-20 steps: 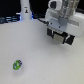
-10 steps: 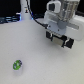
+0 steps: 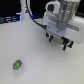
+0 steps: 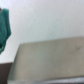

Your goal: Open the kcup holder, insert the kcup into the holder, and close the kcup holder

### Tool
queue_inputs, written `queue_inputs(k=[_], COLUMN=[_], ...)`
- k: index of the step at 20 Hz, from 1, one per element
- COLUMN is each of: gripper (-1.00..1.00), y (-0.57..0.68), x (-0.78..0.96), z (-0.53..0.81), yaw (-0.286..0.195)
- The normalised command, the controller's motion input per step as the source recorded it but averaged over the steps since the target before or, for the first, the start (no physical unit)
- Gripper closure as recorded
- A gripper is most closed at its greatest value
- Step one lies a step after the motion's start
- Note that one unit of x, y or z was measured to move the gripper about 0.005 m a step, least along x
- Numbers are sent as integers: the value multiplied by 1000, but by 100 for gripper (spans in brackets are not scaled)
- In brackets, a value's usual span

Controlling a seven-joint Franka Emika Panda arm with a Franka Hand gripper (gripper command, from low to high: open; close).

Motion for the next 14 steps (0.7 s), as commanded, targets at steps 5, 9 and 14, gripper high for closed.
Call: queue_inputs(k=[5, 9, 14], gripper=[-100, -100, -100], y=[-632, -653, -685], x=[298, 272, 199], z=[243, 155, 117], yaw=[-189, -203, -203])
